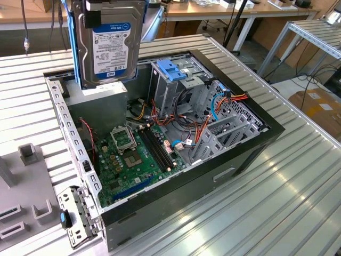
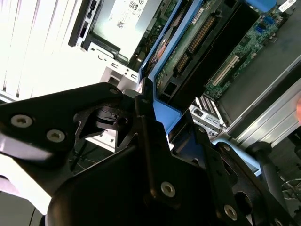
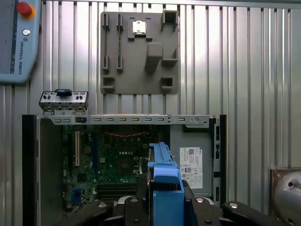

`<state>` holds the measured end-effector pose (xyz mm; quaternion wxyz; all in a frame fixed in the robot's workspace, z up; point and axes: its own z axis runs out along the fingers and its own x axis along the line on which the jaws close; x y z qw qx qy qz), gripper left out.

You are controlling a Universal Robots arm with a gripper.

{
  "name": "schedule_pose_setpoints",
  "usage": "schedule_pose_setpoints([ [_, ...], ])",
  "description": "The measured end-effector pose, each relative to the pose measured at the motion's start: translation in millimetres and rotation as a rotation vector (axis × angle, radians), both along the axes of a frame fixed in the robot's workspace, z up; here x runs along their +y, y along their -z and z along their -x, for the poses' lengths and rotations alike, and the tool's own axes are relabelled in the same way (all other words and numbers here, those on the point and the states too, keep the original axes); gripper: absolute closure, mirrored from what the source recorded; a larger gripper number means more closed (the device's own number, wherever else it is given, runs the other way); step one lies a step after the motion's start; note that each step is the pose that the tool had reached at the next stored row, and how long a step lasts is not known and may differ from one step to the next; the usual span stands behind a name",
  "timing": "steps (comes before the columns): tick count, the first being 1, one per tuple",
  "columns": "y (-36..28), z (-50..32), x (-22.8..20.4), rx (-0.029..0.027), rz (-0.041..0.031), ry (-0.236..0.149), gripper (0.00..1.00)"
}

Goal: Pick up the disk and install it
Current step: 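Pick up the disk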

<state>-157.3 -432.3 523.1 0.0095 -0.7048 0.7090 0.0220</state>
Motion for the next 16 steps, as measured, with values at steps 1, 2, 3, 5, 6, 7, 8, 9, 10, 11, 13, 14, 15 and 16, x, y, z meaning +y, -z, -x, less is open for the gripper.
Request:
schedule_pose_setpoints([
  [1,0.0,-1.0,-0.4,0.0001,0.0001,0.000,0.63],
  [2,0.0,-1.9,-0.7,0.0001,0.0001,0.000,0.63],
  [3,0.1,-3.1,-1.3,0.0000,0.0000,0.000,0.63],
  [5,0.3,-6.7,-2.5,0.0001,0.0000,0.000,0.63],
  [6,0.3,-8.0,-3.0,0.0000,-0.0001,0.000,0.63],
  [7,0.3,-8.9,-3.7,0.0000,0.0000,0.000,0.63],
  [8,0.3,-9.9,-4.8,0.0000,0.0000,0.000,0.63],
  [9,0.4,-10.7,-5.8,0.0000,-0.0001,0.000,0.63],
  [10,0.5,-11.9,-7.1,0.0000,0.0000,0.000,0.63],
  [11,0.6,-13.0,-8.1,0.0000,-0.0001,0.000,0.63],
  [13,0.8,-14.9,-9.7,0.0000,0.0000,0.000,0.63],
  [14,1.0,-16.5,-10.7,-0.0001,-0.0002,0.000,0.63],
  [15,1.0,-17.8,-11.5,0.0000,0.0000,0.000,0.63],
  [16,1.2,-19.3,-12.3,0.0000,0.0000,0.000,0.63],
])
